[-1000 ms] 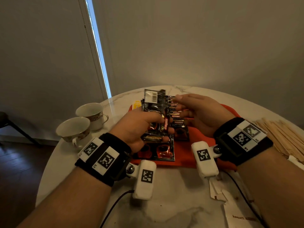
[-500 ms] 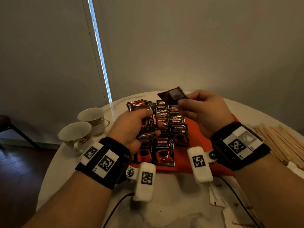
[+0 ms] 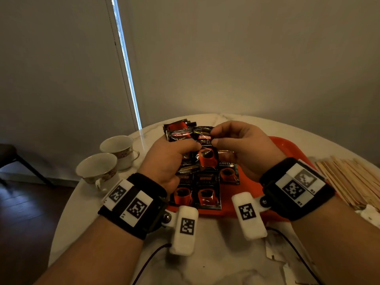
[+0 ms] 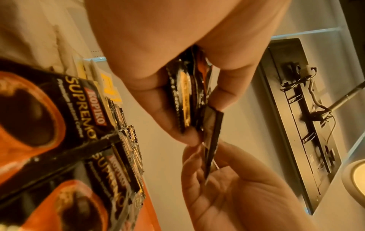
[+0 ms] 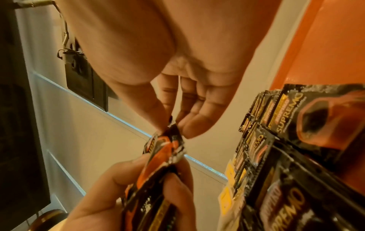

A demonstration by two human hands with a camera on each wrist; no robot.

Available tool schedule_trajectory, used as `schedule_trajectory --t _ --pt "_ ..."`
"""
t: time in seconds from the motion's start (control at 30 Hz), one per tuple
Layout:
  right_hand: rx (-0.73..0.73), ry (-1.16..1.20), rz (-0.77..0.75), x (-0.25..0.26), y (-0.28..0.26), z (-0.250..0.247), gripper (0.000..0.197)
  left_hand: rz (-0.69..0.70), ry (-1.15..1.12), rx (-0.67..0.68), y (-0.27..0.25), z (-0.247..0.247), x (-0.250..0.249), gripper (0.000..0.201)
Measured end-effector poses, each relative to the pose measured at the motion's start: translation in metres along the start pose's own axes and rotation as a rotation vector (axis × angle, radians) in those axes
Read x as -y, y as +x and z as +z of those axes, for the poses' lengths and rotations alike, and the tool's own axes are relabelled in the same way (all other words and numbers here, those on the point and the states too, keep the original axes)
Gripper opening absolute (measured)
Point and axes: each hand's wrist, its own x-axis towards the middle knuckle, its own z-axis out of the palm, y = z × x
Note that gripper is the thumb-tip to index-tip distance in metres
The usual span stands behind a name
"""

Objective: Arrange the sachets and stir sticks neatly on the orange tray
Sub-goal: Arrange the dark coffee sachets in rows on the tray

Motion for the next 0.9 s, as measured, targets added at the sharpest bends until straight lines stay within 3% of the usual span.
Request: schedule_trajectory --t 0.2,0.33,0.5,0.67,0.9 --pt "-0.098 0.012 0.087 0.005 0.001 -0.002 0.032 -0.021 0.004 -0.015 0.001 0.000 0.001 0.026" --pt "-0.199 -0.028 0.167 0.007 0.005 -0.011 0.019 -0.022 -0.038 -0.042 0.002 0.000 0.001 0.020" --pt "-0.348 -0.065 0.479 -0.015 0.002 -0.044 0.023 -0.043 -0.083 -0.066 0.007 -0.004 -0.002 0.013" --pt "-0.322 -0.193 0.596 -0.021 -0.007 -0.050 0.010 -0.056 -0.104 -0.066 0.005 -0.003 -0.004 0.016" --pt "-0.225 -0.325 0.667 -0.021 0.000 -0.040 0.008 -0.072 -0.096 -0.075 0.004 -0.004 -0.004 0.014"
